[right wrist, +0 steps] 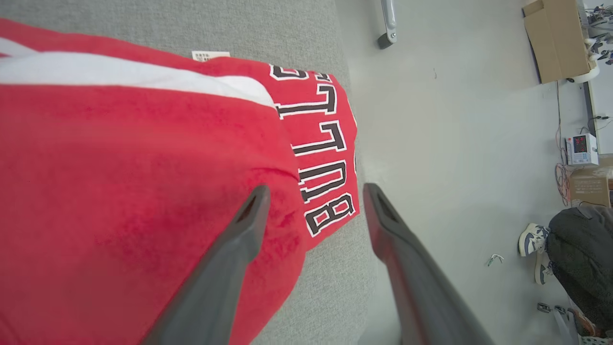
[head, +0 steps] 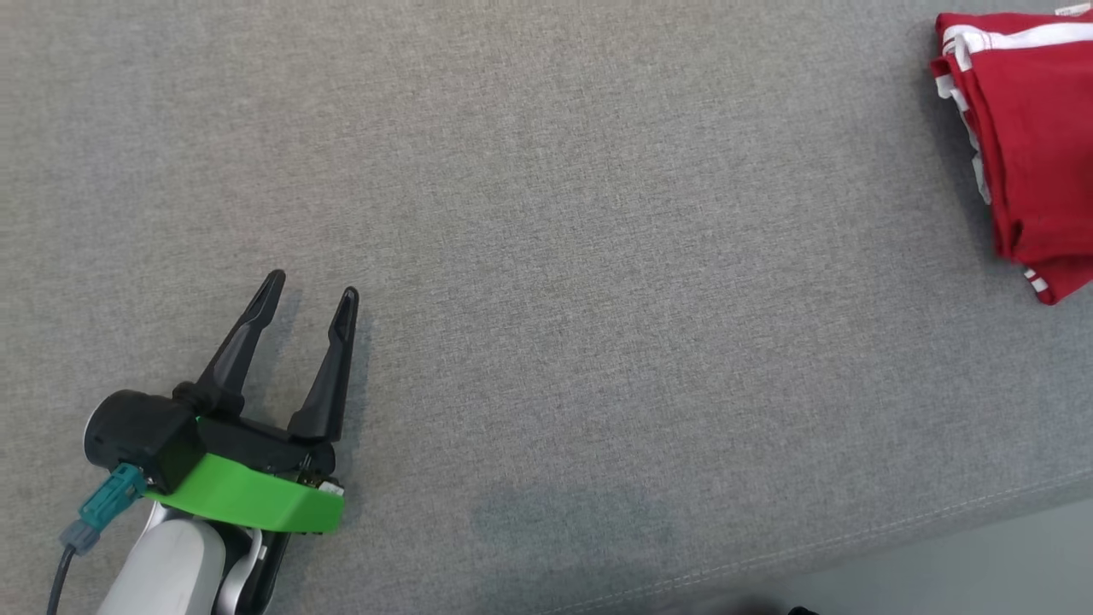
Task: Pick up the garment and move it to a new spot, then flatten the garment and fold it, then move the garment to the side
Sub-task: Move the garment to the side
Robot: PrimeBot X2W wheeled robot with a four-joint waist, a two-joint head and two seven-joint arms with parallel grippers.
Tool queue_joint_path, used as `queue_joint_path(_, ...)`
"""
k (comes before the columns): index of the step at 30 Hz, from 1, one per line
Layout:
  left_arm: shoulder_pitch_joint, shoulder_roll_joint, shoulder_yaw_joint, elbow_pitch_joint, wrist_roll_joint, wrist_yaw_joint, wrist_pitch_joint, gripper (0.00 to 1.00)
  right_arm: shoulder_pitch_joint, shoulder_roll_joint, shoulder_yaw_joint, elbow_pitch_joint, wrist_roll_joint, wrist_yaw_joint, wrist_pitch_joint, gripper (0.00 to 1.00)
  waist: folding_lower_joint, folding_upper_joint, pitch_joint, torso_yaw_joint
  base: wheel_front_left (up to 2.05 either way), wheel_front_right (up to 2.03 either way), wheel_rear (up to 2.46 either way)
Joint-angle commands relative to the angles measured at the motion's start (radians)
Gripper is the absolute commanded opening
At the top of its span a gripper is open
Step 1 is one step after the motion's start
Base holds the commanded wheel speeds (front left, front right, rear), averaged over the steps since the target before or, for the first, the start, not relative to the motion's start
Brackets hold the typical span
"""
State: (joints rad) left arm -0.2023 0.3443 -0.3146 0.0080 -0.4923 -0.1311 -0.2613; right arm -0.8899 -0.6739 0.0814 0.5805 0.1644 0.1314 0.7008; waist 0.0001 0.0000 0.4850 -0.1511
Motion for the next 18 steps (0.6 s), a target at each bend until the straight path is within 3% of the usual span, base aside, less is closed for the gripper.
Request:
queue_joint_path(1, 0.007, -0.005, 0.006, 0.005, -0.006, 0.001, -0.004, 1.00, 0.022, 0.011, -0.006, -0.008, -0.015, -0.001, -0.006, 1.00, -0.0001, 0.0000, -0.026, 0.014, 0.00, 0.00, 0.00)
queue_joint_path(11, 0.044, -0.033, 0.037, 0.018, 0.002, 0.001, -0.004, 1.00, 0.072, 0.082, -0.030, -0.144, 0.118, -0.001, -0.301, 1.00, -0.0001, 0.0000, -0.136, 0.046, 0.00, 0.00, 0.00)
queue_joint_path(18, 0.101, -0.059, 0.096, 0.065, 0.038, 0.007, -0.003, 1.00, 0.241, 0.120, -0.038, -0.270, 0.166, -0.001, -0.575, 1.00, -0.0001, 0.0000, -0.237, 0.109, 0.00, 0.00, 0.00)
